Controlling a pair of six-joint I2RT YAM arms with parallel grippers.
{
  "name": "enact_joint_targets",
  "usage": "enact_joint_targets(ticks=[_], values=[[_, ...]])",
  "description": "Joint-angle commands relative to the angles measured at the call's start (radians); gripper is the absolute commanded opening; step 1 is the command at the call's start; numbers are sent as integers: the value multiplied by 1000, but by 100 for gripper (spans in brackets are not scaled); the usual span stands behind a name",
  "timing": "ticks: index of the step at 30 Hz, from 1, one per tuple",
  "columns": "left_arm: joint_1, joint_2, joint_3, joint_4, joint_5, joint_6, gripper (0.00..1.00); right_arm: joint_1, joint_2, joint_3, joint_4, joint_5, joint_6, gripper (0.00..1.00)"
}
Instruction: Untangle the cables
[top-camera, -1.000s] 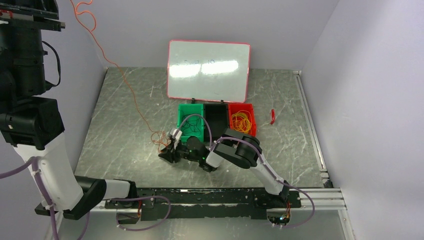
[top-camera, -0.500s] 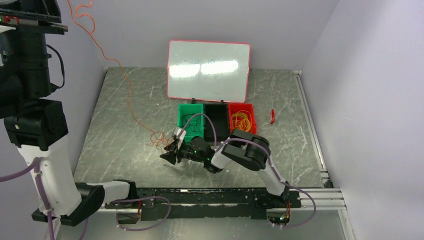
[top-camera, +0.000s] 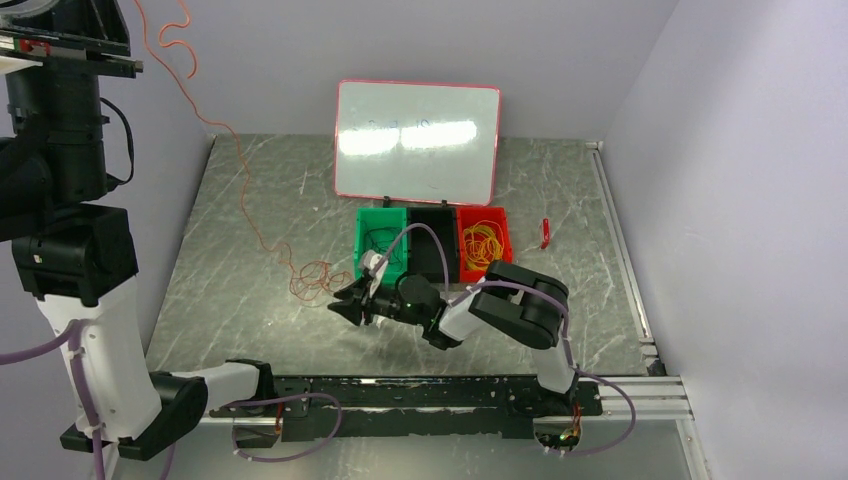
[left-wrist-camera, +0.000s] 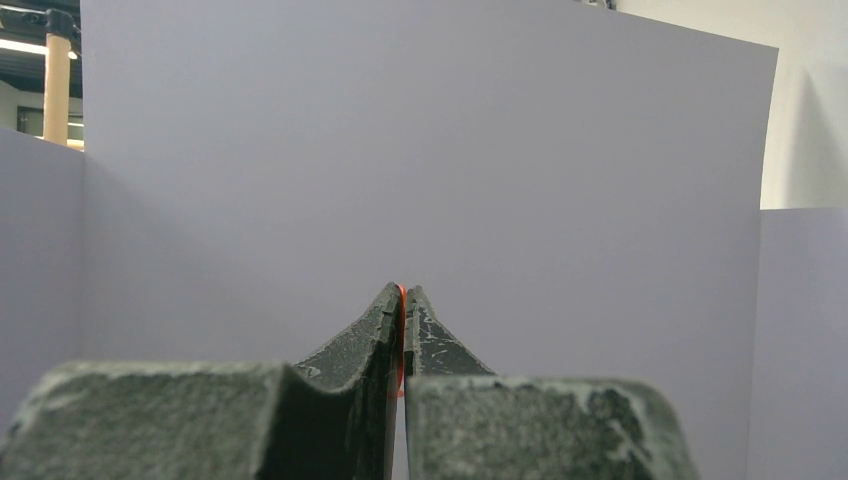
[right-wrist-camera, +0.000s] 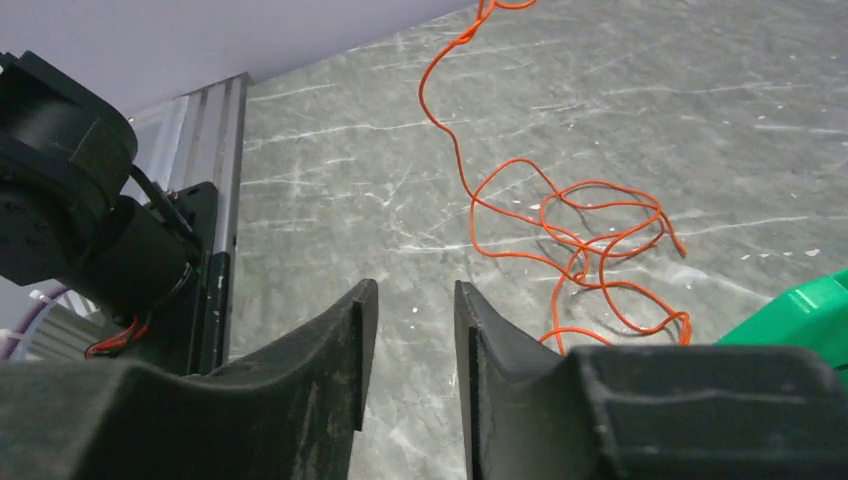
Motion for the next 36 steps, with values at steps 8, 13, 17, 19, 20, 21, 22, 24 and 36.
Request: enact_joint_targets(ticks=[8, 13, 17, 19, 20, 21, 22, 24, 36], values=[[4, 0, 29, -16, -23, 11, 7, 5, 35, 137, 15, 7, -18, 45], [4, -2, 25, -23, -25, 1, 7, 5, 132, 262, -47, 27, -38, 46], [3, -6, 21, -23, -24, -5, 7, 5, 193, 346, -56, 42, -23, 46], [3, -8, 21, -25, -26, -5, 7, 6, 217, 369, -50, 44, -6, 46], [3, -8, 21, -24, -25, -5, 7, 5, 227, 380, -47, 43, 1, 46], [4, -9, 21, -24, -26, -6, 7, 6, 236, 391, -46, 37, 9, 46], [4, -8, 20, -25, -27, -6, 7, 5, 244, 403, -44, 33, 17, 46], [3, -7, 21, -26, -25, -8, 7, 5, 256, 419, -38, 21, 32, 46], [4, -14, 11, -26, -27, -7, 7, 7, 324, 498, -50, 53, 73, 44]])
